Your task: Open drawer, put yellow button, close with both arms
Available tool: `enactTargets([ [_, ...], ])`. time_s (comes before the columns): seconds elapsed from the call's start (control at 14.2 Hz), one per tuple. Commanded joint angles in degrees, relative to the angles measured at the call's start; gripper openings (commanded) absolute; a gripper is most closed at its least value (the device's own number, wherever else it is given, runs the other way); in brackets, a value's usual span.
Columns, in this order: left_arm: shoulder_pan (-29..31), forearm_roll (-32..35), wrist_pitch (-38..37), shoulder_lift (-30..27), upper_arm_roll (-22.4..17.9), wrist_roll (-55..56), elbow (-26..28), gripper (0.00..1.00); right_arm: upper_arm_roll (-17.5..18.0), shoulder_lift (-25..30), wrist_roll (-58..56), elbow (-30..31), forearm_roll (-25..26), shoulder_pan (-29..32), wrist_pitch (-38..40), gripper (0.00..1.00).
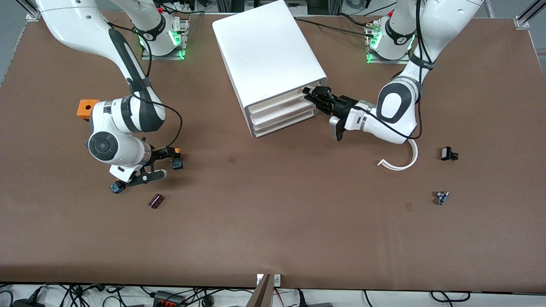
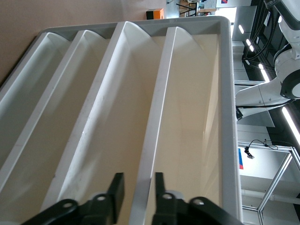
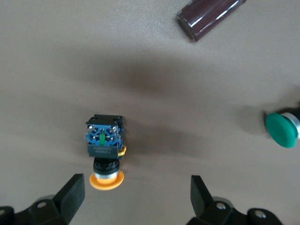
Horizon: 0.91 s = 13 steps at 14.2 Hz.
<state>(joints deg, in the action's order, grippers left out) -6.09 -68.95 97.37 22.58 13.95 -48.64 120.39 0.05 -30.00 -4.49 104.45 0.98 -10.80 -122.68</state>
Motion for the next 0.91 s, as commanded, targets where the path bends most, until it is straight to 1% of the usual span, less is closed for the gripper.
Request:
enactTargets([
  [0.0,0.29,-1.89,0.54,1.07,0.47,-1.9,0.54,0.13,-0.14,-0.75,2.2,-0.65,-0.8,-2.02,-1.59,1.0],
  [0.07,0.47,-1.89,0.45,1.07,0.47,-1.9,0.37,0.09,-0.14,-1.54,3.08,-0.65,-1.24,-2.9,-3.08,1.0],
  [0.21,1.08,-1.8,0.36,1.15,0.38,-1.72,-0.24,0.07,-0.23,-2.43,3.26,-0.65,-1.25,-3.44,-3.79,1.0],
  [0.35,1.35,-1.62,0.27,1.24,0.21,-0.94,-2.0,0.05,-0.23,-3.04,3.35,-0.65,-1.33,-3.35,-3.71,1.0],
  [0.42,1.52,-1.36,0.27,1.33,-0.14,-0.76,-3.22,0.05,-0.23,-3.57,3.35,-0.65,-1.33,-3.43,-3.79,1.0],
  [0.49,1.87,-0.92,0.27,1.42,-0.32,-0.32,-4.28,0.05,-0.23,-3.66,3.26,-0.65,-1.25,-3.43,-3.79,0.97],
  [0.7,4.06,2.05,0.27,4.57,-0.5,0.82,-8.84,0.05,-0.23,-4.27,3.26,-0.47,-1.24,-3.44,-3.62,0.96],
  [0.84,5.56,4.78,0.27,6.94,-0.5,1.26,-12.71,0.06,-0.23,-4.89,3.26,-0.47,-1.24,-3.26,-3.44,0.9],
])
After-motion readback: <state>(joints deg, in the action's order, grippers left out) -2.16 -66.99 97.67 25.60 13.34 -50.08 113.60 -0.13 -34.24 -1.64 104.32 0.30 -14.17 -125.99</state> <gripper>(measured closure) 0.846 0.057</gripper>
